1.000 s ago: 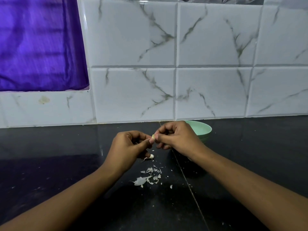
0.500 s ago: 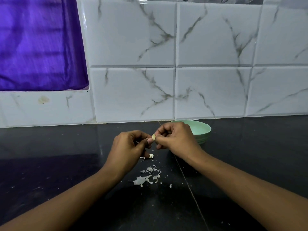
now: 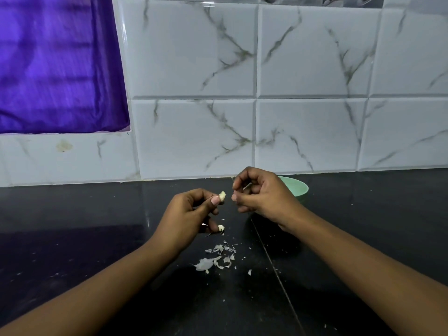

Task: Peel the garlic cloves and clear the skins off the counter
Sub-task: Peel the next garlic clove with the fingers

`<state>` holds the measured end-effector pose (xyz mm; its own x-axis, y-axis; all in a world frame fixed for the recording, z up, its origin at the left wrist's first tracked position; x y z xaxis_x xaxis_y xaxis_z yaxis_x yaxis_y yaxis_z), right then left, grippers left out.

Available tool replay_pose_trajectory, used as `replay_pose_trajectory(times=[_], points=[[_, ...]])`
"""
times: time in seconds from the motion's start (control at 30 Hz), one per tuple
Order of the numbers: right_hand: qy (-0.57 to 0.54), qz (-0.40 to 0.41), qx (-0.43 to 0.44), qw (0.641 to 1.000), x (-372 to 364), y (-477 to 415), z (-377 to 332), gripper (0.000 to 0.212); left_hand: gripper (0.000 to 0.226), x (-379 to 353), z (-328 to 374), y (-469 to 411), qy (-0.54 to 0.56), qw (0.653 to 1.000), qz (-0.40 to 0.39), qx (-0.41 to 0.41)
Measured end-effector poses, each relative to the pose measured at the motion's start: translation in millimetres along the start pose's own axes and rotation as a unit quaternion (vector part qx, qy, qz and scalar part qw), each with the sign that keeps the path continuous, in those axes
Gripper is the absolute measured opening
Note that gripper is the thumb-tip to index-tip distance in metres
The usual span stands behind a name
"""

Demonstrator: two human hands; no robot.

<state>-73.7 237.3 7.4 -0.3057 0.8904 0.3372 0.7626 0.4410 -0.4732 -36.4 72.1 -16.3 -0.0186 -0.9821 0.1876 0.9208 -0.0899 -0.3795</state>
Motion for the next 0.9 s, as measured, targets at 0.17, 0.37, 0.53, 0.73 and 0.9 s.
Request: replay_pose_trajectory(times=[0.17,0.37,0.53,0.73,0.9], points=[[0.067,-0.032,0.089,0.993,-5.8,3.6,-6.6,0.031,0.015,-0.6,-1.7,0.7,0.016,1.000,-0.011,0.010],[0.081,-0.033,0.115,0.989,-9.0,3.7,-9.0,0.034,0.013,-1.2,-0.3,0.6,0.011,1.000,-0.016,0.001],[0.093,-0.031,0.131,0.987,-9.8,4.0,-9.1,0.032,0.013,-1.3,1.4,2.1,0.004,1.000,-0.011,-0.013],[0.089,-0.009,0.145,0.985,-10.5,6.7,-11.6,0.029,0.016,-1.5,2.3,1.8,0.016,1.000,-0.005,-0.012],[0.095,-0.012,0.150,0.984,-11.9,5.4,-12.1,0.034,0.021,-3.4,2.7,3.5,0.032,0.999,-0.026,-0.008]])
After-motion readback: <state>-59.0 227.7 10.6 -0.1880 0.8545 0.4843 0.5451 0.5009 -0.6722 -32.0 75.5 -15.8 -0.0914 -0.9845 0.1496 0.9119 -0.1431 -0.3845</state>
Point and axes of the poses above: each hand's wrist, its own y-axis away from the middle knuckle, its own x-axis out of the back of the hand, z = x × y, the point moved 2 cm from there along -y, towards the middle knuckle, and after that the axes turned 6 degrees about -z, right-handed, at the moved point
